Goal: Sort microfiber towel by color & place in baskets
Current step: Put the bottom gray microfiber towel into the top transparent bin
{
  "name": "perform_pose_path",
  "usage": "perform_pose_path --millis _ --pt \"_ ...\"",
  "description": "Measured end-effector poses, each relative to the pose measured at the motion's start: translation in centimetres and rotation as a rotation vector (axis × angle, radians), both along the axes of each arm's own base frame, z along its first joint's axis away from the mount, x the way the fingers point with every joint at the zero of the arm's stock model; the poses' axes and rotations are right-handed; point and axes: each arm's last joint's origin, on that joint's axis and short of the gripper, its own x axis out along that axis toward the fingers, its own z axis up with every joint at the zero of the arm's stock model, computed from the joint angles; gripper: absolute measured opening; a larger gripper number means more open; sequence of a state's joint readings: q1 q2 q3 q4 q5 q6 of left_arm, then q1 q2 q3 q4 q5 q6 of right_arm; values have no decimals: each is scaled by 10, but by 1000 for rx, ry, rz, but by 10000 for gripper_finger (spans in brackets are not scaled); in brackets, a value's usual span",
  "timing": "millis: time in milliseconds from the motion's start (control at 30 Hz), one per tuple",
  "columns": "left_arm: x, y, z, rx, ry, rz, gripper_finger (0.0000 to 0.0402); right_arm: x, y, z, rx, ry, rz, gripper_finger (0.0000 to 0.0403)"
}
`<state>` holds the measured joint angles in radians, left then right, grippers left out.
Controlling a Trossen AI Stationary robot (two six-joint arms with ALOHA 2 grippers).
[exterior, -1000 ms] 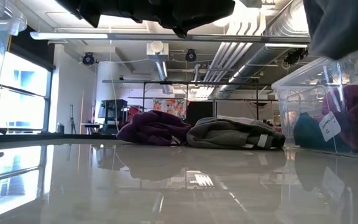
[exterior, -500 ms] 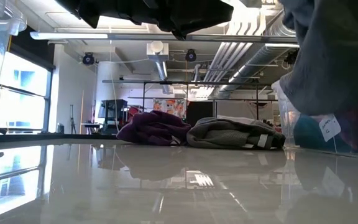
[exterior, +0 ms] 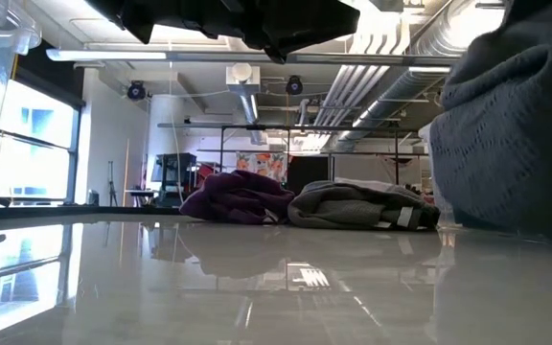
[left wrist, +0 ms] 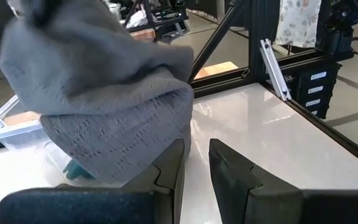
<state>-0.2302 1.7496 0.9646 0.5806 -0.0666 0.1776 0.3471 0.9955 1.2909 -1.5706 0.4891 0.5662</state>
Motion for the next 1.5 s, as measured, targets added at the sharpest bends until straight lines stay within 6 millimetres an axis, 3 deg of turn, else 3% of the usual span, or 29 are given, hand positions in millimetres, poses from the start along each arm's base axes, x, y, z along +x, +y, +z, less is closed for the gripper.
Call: perform_pose_path --millis 233,467,667,833,933,1067,1200,1333,1500 --pt "0 0 1 -13 -11 2 60 10 -1 -45 50 115 -62 37" --pt "0 0 2 -16 -21 2 60 15 -9 -59 59 135 -134 107" --pt "0 0 2 -24 -20 4 60 17 -17 -43 90 101 -151 170" --pt "0 0 2 -24 -20 4 60 13 -20 -15 112 22 -169 179" --pt "0 0 2 -25 -19 5 60 12 -20 -3 153 -30 -184 171" --pt "0 0 1 -30 -3 6 60 20 -8 -10 341 -26 -65 131" --pt "-13 2 7 124 107 81 60 36 5 -42 457 39 38 71" --pt "-35 7 26 228 177 316 60 42 5 -82 392 180 -25 10" --pt "-56 7 47 265 190 379 60 49 -7 -119 336 256 -157 17"
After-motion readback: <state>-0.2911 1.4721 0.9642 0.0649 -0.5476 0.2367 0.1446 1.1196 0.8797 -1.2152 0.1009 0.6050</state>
